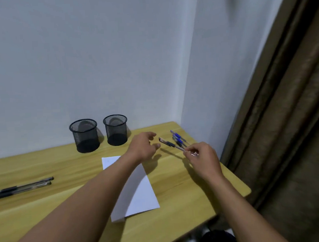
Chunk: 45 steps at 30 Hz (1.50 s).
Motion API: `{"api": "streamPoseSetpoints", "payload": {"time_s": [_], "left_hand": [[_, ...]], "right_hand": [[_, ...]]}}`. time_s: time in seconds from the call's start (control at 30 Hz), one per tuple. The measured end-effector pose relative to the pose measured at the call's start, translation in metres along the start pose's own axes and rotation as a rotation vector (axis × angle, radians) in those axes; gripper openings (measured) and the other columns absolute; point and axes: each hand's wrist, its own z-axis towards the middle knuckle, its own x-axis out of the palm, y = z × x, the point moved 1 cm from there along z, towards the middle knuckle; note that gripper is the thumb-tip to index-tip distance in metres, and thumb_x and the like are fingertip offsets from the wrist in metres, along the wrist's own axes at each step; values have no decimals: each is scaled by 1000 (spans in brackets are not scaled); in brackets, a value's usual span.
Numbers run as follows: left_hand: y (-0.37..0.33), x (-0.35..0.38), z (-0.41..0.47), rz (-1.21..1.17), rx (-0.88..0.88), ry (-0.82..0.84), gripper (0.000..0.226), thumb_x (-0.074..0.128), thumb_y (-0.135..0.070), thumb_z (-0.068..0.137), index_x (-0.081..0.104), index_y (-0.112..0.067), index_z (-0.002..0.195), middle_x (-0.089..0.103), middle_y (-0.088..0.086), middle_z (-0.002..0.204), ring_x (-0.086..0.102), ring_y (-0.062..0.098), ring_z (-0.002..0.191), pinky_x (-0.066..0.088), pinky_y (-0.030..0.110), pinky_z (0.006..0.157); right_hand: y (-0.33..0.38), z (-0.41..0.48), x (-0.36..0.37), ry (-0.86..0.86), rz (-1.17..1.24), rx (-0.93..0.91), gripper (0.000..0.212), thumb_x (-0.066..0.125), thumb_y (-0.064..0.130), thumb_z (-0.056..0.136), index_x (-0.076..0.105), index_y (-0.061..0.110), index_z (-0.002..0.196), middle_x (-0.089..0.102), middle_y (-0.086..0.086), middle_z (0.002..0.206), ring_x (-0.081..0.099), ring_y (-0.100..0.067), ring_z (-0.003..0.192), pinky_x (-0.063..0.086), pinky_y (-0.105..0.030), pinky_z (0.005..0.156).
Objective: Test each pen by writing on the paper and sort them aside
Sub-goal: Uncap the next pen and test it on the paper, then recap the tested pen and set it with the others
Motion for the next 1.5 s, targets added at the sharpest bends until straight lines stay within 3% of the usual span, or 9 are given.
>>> {"api": "streamPoseSetpoints", "payload": {"time_s": [0.1, 0.3, 0.43, 0.6, 0.73, 0.93, 1.33, 1.43, 1.5], "left_hand": [[4, 21, 10, 228, 0, 139, 63, 72, -42, 85, 54, -16, 139, 60, 5, 137, 58, 24, 123, 46, 34, 102], [7, 43, 22, 527, 41, 248, 65, 58, -66, 83, 58, -22, 131, 53, 8, 136, 50, 29, 123, 48, 43, 99], [9, 47, 24, 588, 83, 235, 69, 52, -70, 83, 56, -23, 133, 53, 8, 136, 45, 30, 127, 46, 44, 100], [10, 43, 17, 557, 85, 227, 69, 55, -69, 83, 57, -22, 133, 53, 8, 138, 47, 28, 128, 46, 43, 101], [11, 22, 5, 475, 101, 140, 73, 61, -62, 82, 51, -20, 141, 51, 3, 144, 48, 23, 131, 44, 36, 103], [31, -48, -38, 462, 83, -8, 57, 62, -46, 90, 54, -20, 140, 56, 4, 142, 50, 24, 130, 45, 37, 103], [147, -169, -176, 520, -166, -296, 39, 61, -36, 92, 63, -23, 128, 64, 0, 128, 55, 22, 120, 48, 38, 99], [176, -193, -202, 513, -250, -352, 37, 60, -33, 90, 65, -22, 125, 65, 0, 123, 55, 24, 116, 49, 37, 94], [193, -203, -216, 497, -289, -405, 35, 59, -29, 89, 67, -21, 122, 64, -1, 122, 55, 23, 113, 51, 38, 91]], "right_hand": [[-12, 0, 13, -53, -101, 52, 17, 65, 24, 89, 82, 22, 90, 77, 1, 91, 65, -25, 98, 51, -33, 74], [-19, 7, 34, -67, -250, 54, 20, 61, 24, 97, 79, 19, 106, 74, -3, 105, 58, -25, 106, 51, -37, 85], [-22, 7, 41, -38, -302, 43, 24, 58, 30, 100, 78, 18, 107, 72, -5, 108, 55, -25, 106, 49, -38, 86], [-12, 2, 32, -25, -245, -1, 33, 61, 34, 98, 71, 16, 124, 70, -3, 122, 51, -23, 116, 45, -36, 92], [8, 2, 22, 48, -190, -71, 37, 62, 35, 98, 67, 17, 131, 67, 0, 129, 51, -21, 123, 46, -34, 95], [64, -4, 31, 179, -156, -213, 40, 61, 31, 96, 65, 15, 132, 67, -5, 133, 57, -24, 128, 48, -36, 102], [217, -74, 134, 534, -84, -509, 42, 60, 31, 98, 61, 17, 138, 62, -6, 140, 56, -25, 129, 48, -40, 105], [243, -101, 161, 597, -63, -518, 38, 57, 30, 99, 61, 22, 136, 61, -3, 136, 61, -25, 120, 53, -43, 98], [256, -113, 176, 616, -87, -563, 28, 55, 25, 99, 67, 20, 124, 66, -3, 116, 65, -23, 100, 58, -44, 86]]}}
